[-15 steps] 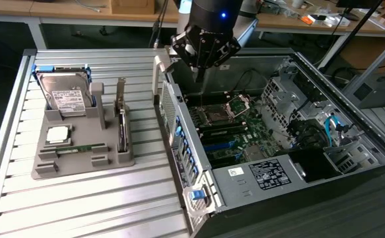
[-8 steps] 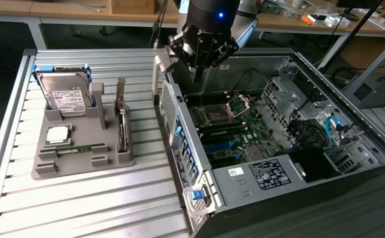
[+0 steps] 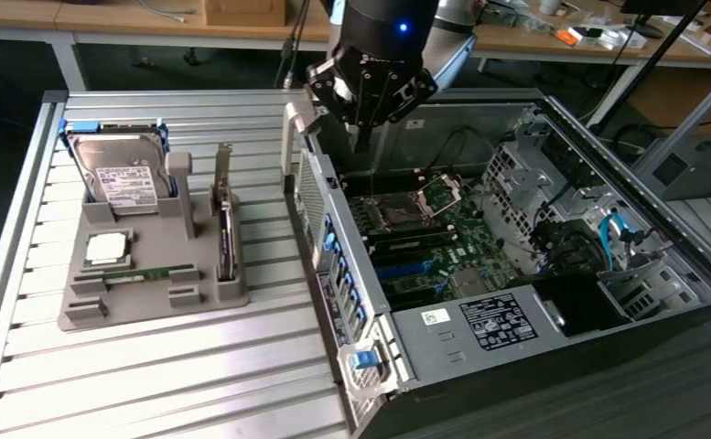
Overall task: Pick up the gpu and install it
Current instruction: 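Reach for the gpu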
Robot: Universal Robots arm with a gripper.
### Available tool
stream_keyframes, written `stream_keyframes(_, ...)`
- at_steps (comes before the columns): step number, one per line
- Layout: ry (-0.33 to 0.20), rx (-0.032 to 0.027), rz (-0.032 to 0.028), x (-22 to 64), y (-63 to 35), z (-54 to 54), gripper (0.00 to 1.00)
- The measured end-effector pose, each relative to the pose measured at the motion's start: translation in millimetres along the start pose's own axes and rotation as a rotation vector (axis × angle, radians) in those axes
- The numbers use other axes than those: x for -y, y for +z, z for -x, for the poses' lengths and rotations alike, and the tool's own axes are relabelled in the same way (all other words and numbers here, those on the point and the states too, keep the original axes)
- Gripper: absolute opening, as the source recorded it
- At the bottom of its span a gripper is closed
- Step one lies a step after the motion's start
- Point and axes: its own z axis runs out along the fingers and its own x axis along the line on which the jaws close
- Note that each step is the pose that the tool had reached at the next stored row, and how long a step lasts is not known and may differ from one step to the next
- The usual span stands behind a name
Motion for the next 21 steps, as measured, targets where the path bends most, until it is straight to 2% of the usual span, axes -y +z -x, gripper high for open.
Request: stream_keyframes(21, 0.000, 0.0001, 0.0001, 0.9, -0.3, -11.6, 0.11)
